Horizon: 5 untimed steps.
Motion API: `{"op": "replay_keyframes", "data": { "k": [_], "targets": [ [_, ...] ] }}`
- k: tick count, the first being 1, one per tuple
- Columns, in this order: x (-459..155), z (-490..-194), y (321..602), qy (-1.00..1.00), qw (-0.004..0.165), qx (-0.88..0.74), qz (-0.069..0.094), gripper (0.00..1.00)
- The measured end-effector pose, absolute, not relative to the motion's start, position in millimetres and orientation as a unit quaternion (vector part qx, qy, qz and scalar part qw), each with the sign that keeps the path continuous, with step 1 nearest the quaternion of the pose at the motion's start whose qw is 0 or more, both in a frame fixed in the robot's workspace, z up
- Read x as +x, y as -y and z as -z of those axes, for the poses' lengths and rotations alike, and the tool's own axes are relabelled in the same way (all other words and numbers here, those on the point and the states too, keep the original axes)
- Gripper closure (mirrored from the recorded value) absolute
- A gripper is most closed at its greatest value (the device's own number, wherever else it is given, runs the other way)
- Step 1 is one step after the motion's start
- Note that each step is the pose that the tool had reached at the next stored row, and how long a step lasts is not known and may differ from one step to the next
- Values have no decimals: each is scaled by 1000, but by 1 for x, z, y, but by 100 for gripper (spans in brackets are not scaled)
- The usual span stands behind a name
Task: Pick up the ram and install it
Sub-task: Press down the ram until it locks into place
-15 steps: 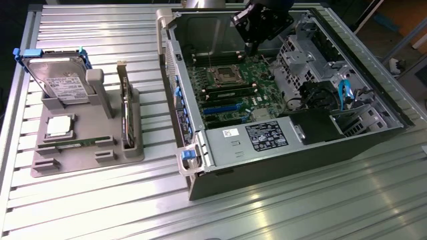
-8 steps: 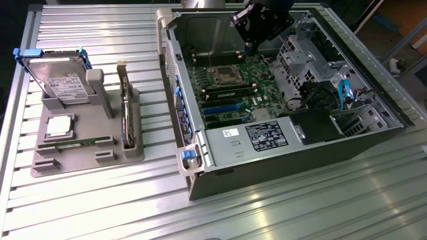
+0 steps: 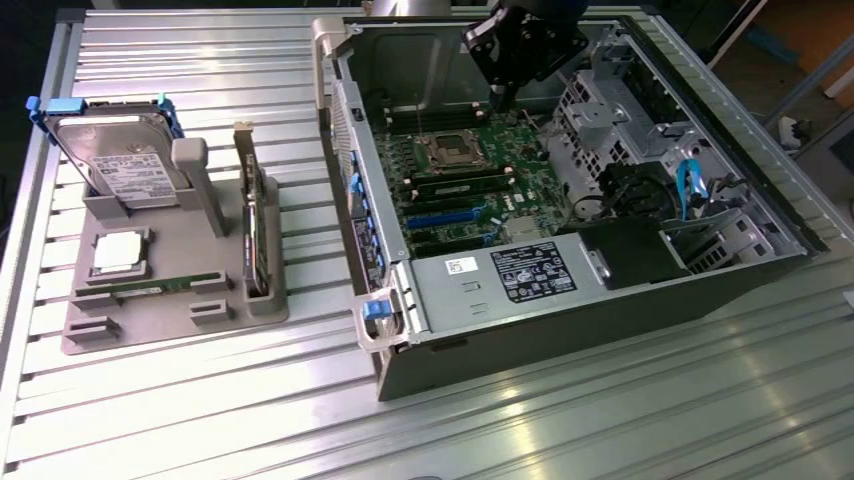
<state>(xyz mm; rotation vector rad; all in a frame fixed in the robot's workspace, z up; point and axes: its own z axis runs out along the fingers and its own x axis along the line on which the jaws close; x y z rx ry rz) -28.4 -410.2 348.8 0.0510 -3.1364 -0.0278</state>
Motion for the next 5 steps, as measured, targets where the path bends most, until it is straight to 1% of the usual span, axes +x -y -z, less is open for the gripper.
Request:
{"op": "replay_keyframes", "data": {
  "k": [5],
  "targets": [
    [-28,-349,410,1000,2,16,9,89]
  ]
}}
